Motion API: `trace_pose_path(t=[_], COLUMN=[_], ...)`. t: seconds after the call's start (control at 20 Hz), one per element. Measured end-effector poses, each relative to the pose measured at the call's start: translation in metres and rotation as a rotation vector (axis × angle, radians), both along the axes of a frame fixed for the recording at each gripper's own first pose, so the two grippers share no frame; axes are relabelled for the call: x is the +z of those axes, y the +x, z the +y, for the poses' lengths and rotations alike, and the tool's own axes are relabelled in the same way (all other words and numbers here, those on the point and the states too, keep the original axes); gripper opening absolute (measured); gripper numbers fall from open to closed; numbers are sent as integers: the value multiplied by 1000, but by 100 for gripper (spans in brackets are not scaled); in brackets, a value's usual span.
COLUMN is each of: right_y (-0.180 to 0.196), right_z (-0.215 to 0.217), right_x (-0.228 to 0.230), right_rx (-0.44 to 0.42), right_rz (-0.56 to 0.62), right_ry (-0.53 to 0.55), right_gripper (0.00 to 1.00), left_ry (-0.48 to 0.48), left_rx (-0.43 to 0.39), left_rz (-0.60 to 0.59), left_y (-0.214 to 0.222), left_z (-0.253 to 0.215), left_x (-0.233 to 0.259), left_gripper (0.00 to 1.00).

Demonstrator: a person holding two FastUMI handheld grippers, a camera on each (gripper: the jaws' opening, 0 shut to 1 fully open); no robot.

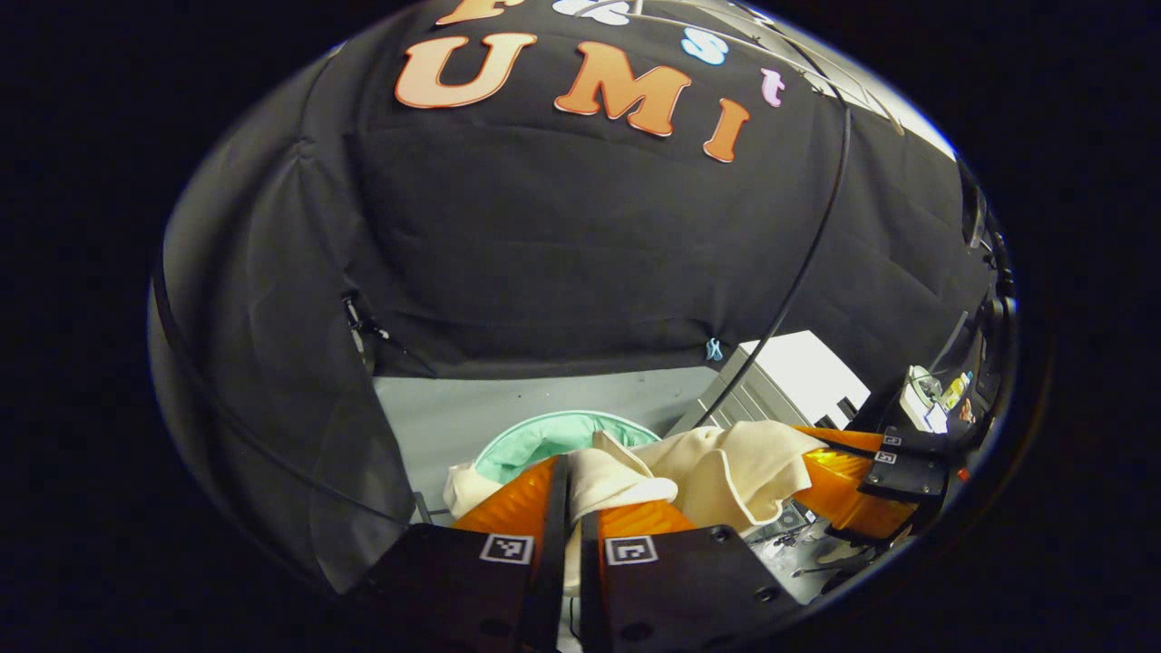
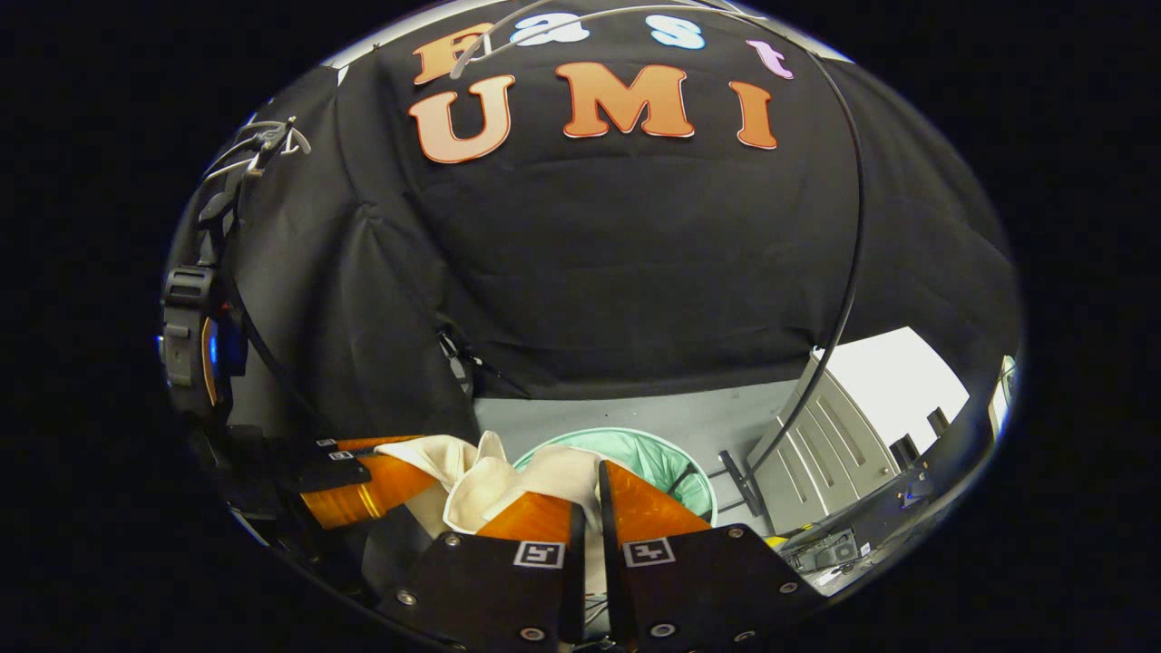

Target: Grasp the clothes on the hanger with both hands and then place them into the laundry hamper below.

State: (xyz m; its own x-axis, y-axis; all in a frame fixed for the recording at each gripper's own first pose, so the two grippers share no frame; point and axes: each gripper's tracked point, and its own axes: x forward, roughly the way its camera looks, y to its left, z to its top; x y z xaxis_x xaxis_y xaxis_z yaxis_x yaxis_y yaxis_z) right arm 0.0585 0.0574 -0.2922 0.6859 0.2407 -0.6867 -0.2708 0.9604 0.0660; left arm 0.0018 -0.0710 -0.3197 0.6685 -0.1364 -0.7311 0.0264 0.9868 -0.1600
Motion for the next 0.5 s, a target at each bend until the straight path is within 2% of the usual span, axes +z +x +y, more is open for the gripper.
trace_pose_path(t=[0.05, 0.1, 0.15, 0.2, 0.25, 0.3, 0.4, 0.5], right_y=[0, -3, -7, -10, -12, -14, -16, -19], right_z=[-2, -3, -5, -5, -5, -8, -13, -20], right_x=[0, -6, -13, -16, -14, -15, -16, -17], right_rx=[-4, -5, 0, 5, 5, 3, -11, -33], right_rz=[3, 13, 30, 31, 27, 24, 27, 38], right_ry=[-5, -13, -23, -22, -16, -19, -25, -20], right_gripper=[11, 23, 30, 41, 46, 62, 69, 77], left_ry=[-6, -12, -11, 6, 19, 46, 53, 29], left_rx=[8, 9, -1, 0, 4, 16, 39, 54], left_rz=[19, 40, 61, 76, 87, 99, 122, 136], left_y=[-3, -8, -12, -14, -15, -16, -26, -31], left_z=[1, -1, -1, 3, 7, 12, 18, 18], left_x=[-3, -8, -13, -20, -25, -31, -34, -35], left_gripper=[13, 44, 41, 48, 55, 69, 98, 100])
